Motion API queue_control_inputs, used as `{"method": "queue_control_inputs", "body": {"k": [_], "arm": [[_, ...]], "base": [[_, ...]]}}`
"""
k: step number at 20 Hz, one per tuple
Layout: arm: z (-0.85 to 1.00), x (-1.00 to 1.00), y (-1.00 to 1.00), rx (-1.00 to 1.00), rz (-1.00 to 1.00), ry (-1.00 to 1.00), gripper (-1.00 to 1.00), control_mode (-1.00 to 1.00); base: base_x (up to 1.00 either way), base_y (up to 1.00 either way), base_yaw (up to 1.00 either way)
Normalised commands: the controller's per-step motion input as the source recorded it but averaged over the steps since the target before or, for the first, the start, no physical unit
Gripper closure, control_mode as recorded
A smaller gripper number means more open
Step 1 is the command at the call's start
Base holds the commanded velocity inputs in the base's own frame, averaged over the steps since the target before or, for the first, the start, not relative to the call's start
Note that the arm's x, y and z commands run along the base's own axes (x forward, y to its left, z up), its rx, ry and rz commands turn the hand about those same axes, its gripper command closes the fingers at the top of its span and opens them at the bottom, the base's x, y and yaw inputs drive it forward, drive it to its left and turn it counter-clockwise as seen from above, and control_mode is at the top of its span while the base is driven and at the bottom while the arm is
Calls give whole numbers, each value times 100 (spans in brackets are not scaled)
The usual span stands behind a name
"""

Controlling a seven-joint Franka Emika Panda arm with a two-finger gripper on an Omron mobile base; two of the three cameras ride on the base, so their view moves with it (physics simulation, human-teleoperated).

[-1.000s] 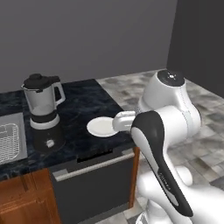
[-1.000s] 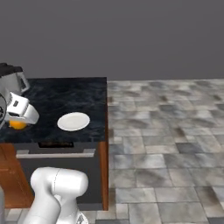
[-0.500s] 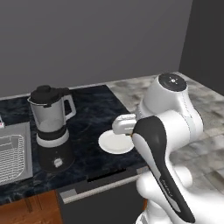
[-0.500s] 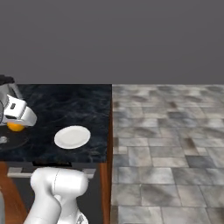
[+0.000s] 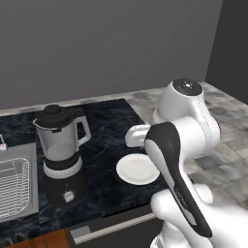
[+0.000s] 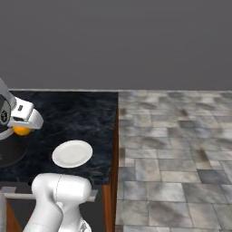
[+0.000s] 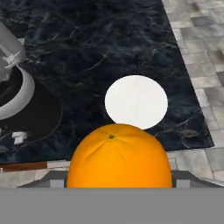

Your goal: Pick the mango and orange from the fridge and place them on the plate next to the blender to make a fruit smoothie.

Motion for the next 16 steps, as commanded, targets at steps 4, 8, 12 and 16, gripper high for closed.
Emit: {"method": "queue_control_inputs", "body": {"k": [4,8,12,16], "arm": [[-90,62,-44,0,10,10,100,-100],[-56,94,-29,0,8,13,100,-100],[-45,100,-6,-1,1,7,100,-100],[-45,100,0,-3,0,9,100,-100]], "base": [[0,0,0],[0,0,0],[0,0,0],[0,0,0]]}}
